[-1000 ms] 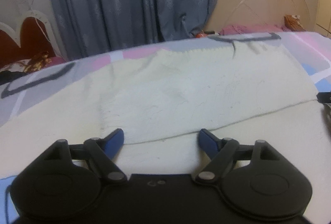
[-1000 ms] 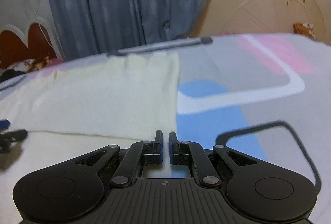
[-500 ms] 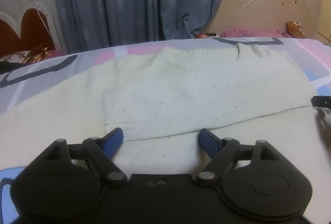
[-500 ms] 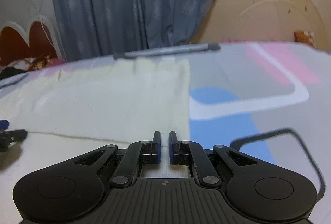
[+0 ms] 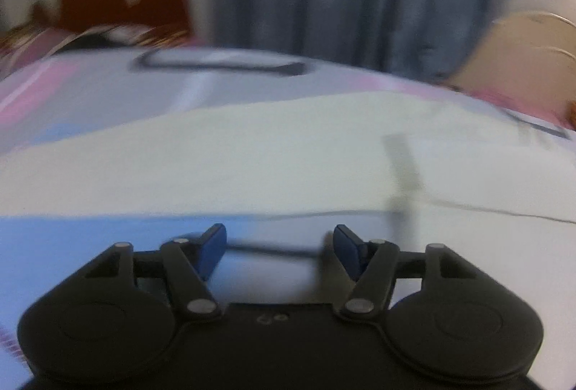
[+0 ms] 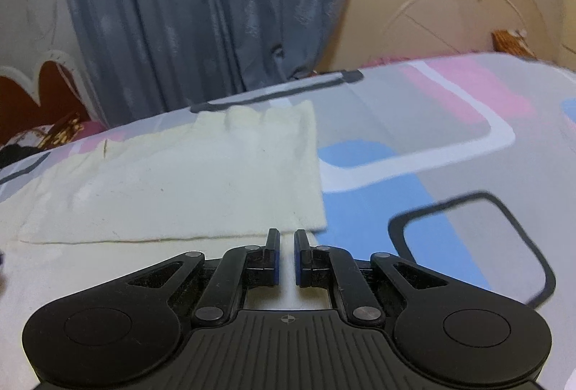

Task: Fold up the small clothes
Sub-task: 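Grasp the other sleeve cuff with the left gripper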

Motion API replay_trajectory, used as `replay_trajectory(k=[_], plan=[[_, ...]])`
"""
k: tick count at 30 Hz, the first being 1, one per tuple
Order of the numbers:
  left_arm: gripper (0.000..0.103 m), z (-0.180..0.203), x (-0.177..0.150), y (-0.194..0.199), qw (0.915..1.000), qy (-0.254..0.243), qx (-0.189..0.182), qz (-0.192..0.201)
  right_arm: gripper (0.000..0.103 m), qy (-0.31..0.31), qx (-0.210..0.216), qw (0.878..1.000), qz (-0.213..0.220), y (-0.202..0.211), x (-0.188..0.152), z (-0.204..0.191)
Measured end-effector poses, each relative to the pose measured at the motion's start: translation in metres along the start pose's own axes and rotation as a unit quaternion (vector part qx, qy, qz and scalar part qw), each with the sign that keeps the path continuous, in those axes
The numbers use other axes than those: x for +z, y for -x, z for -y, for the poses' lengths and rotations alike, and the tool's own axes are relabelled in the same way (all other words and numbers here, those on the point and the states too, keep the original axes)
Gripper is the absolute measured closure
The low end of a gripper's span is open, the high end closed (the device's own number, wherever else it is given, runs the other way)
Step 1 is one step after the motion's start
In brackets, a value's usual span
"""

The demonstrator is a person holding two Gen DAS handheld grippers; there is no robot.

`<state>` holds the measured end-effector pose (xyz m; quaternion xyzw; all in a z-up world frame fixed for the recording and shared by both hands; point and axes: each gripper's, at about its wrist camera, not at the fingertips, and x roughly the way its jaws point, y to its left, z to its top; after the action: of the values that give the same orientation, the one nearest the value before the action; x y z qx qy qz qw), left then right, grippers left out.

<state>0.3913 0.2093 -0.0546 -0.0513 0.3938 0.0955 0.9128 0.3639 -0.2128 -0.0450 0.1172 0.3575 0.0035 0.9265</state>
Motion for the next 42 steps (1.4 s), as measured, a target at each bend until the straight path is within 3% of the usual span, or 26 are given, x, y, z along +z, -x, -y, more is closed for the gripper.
replay_trajectory(k=[5, 10, 18, 20, 21, 22, 23, 24, 26, 28, 36, 39, 42], plan=[[0.049, -0.089, -0.007, 0.011, 0.9942, 0.107, 0.012, 0.005, 0.098, -0.001, -0.003, 1.0, -0.003, 0.006, -0.004, -0.016], [0.049, -0.157, -0.003, 0.012, 0.9756, 0.219, -0.003, 0.018, 0.098, 0.007, -0.002, 1.0, -0.003, 0.011, -0.006, -0.038], [0.048, -0.197, 0.005, -0.002, 0.9504, 0.305, -0.048, 0.04, 0.098, 0.005, 0.003, 1.0, 0.003, 0.007, 0.007, -0.058], [0.053, -0.2, 0.006, -0.005, 0.9465, 0.316, -0.049, 0.046, 0.098, 0.008, 0.006, 1.0, 0.002, 0.007, 0.008, -0.061], [0.064, -0.2, 0.009, -0.006, 0.9479, 0.313, -0.039, 0.047, 0.098, 0.009, 0.006, 1.0, 0.001, 0.006, 0.008, -0.062], [0.086, -0.199, 0.013, -0.007, 0.9528, 0.299, -0.023, 0.046, 0.098, 0.011, 0.005, 1.0, 0.0, 0.005, 0.008, -0.062], [0.099, -0.192, 0.019, -0.01, 0.9634, 0.266, -0.001, 0.036, 0.098, 0.011, 0.005, 1.0, -0.002, 0.003, 0.008, -0.062], [0.101, -0.179, 0.028, -0.013, 0.975, 0.22, 0.012, 0.027, 0.098, 0.011, 0.005, 1.0, -0.005, 0.001, 0.008, -0.062], [0.101, -0.15, 0.041, -0.01, 0.9898, 0.136, 0.02, 0.038, 0.098, 0.012, 0.006, 1.0, -0.009, -0.003, 0.008, -0.062], [0.101, -0.116, 0.05, -0.002, 0.9956, 0.074, 0.004, 0.057, 0.098, 0.014, 0.006, 1.0, -0.009, -0.006, 0.007, -0.064], [0.101, 0.023, 0.063, 0.004, 0.9916, -0.018, -0.106, 0.071, 0.098, 0.01, 0.014, 1.0, -0.014, -0.014, 0.008, -0.061], [0.101, 0.088, 0.062, 0.002, 0.9843, -0.068, -0.154, 0.053, 0.098, 0.007, 0.022, 1.0, -0.012, -0.013, 0.01, -0.056], [0.101, 0.147, 0.052, 0.003, 0.9749, -0.131, -0.175, 0.043, 0.098, 0.002, 0.027, 1.0, -0.011, -0.014, 0.012, -0.049]])
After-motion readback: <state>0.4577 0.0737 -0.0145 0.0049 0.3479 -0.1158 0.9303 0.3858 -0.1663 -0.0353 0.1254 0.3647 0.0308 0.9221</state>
